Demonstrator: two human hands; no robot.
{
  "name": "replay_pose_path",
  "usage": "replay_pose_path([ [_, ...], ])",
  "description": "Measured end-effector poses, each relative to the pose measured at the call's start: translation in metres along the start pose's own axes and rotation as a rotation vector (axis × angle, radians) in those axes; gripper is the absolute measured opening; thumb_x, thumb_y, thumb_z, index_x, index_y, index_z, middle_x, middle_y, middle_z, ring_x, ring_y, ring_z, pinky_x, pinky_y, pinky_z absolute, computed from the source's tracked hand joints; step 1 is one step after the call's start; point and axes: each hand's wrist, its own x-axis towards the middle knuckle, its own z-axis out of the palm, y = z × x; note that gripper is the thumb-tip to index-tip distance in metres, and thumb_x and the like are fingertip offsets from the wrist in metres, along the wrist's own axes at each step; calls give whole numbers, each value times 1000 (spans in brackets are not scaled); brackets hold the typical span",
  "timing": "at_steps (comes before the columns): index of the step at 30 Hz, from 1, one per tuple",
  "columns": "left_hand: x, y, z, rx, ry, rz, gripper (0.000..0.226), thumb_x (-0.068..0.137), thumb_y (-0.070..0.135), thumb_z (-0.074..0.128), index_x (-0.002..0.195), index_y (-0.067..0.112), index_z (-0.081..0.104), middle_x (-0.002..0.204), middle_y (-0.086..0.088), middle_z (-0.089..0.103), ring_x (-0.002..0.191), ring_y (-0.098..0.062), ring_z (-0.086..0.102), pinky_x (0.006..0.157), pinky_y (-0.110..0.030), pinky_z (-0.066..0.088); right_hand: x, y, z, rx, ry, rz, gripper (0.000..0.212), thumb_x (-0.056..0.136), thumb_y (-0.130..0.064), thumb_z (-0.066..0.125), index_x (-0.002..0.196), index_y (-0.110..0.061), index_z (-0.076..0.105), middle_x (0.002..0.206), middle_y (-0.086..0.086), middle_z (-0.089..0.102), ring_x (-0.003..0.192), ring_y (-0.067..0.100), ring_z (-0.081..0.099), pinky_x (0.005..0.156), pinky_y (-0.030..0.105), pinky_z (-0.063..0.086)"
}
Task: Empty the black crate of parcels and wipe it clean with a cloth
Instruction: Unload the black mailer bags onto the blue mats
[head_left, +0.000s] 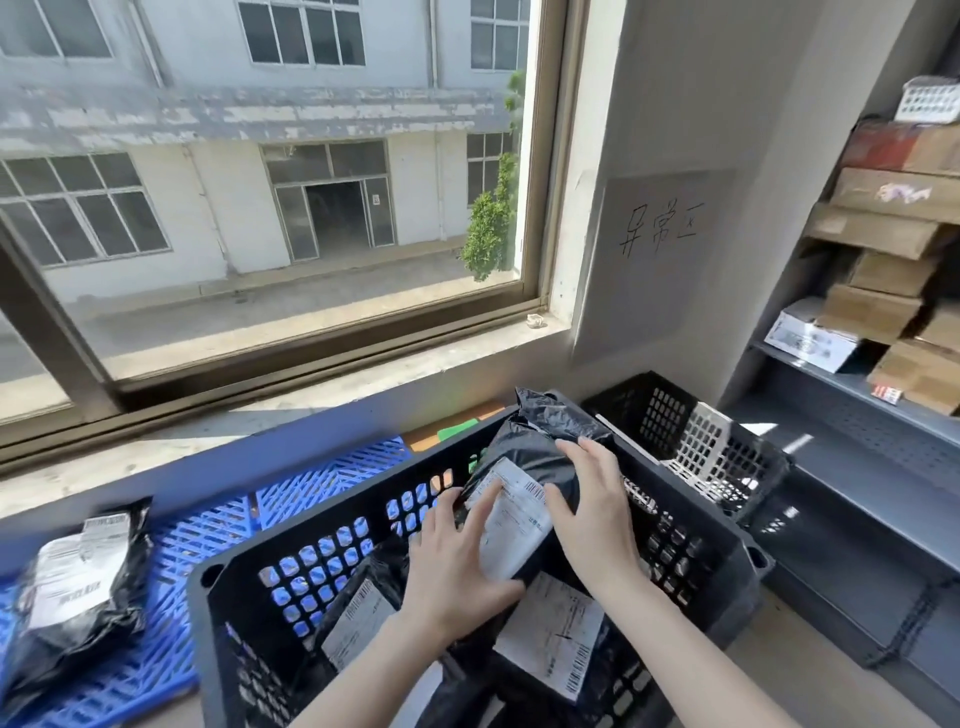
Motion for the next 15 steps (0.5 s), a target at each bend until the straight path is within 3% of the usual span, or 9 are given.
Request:
replay_pose_path([
  [4,0,0,-30,-84,192,-7,97,59,57,62,142,57,12,147,0,22,136,-20,26,107,-43,32,10,-31,7,121,204,-72,42,91,-17,61,133,-17,52,149,6,29,135,17,34,107,31,34],
  [8,-2,-11,-71,-77,406,-6,95,58,57,63,144,49,24,146,-2,28,134,-21,30,106,-44,34,18,-73,18,237,268,-153,47,94,-26,58,139,-24,46,152,5,23,138,14,29,109,37,34],
  [11,-8,-25,-105,-83,528,-75,94,58,56,66,144,45,30,143,-2,30,129,-21,34,101,-36,33,19,-114,30,356,197,-188,52,94,-39,55,143,-30,40,153,-1,19,136,2,22,107,28,29],
  [15,-24,-58,-142,-98,671,-177,94,57,56,68,142,44,32,139,-2,35,125,-21,39,99,-36,36,10,-165,58,502,-94,-226,56,94,-38,56,142,-46,30,147,-7,29,131,-1,31,107,29,35],
])
